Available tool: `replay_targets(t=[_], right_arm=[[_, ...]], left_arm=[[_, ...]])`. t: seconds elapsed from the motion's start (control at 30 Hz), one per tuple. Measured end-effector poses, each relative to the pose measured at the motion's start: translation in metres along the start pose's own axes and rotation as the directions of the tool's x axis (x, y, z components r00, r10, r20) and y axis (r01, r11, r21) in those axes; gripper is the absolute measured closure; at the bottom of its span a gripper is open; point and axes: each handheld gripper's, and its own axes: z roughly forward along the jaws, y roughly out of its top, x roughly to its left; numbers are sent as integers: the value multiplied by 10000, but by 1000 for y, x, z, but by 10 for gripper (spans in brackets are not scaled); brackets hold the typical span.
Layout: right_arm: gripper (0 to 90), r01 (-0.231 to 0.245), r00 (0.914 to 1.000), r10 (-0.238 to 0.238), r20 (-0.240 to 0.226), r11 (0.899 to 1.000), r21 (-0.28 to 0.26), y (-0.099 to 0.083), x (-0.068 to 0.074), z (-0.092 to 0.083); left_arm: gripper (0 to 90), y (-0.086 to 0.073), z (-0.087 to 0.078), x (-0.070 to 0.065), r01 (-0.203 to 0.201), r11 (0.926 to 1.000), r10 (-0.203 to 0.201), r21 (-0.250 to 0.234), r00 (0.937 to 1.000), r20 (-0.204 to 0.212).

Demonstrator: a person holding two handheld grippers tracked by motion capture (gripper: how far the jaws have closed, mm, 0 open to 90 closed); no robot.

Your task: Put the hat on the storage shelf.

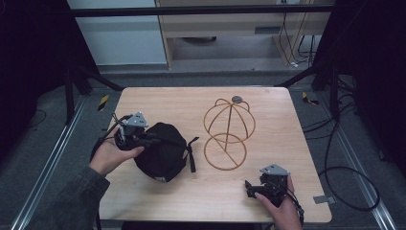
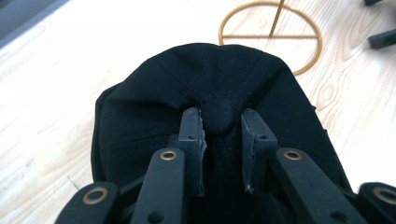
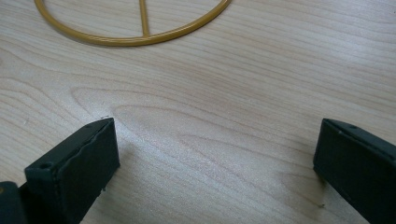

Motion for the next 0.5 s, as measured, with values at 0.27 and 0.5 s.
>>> replay_targets(t=[0.27, 0.5], right_arm=[[3, 103, 9999, -103, -4, 9999, -21, 1, -1, 1], [3, 59, 10000, -59, 15, 10000, -11, 2, 0, 2]], left_arm=[[730, 23, -23, 6, -406, 9982, 408, -441, 9992, 30], [733, 33, -44, 6, -703, 9957, 703, -599, 9975, -34]])
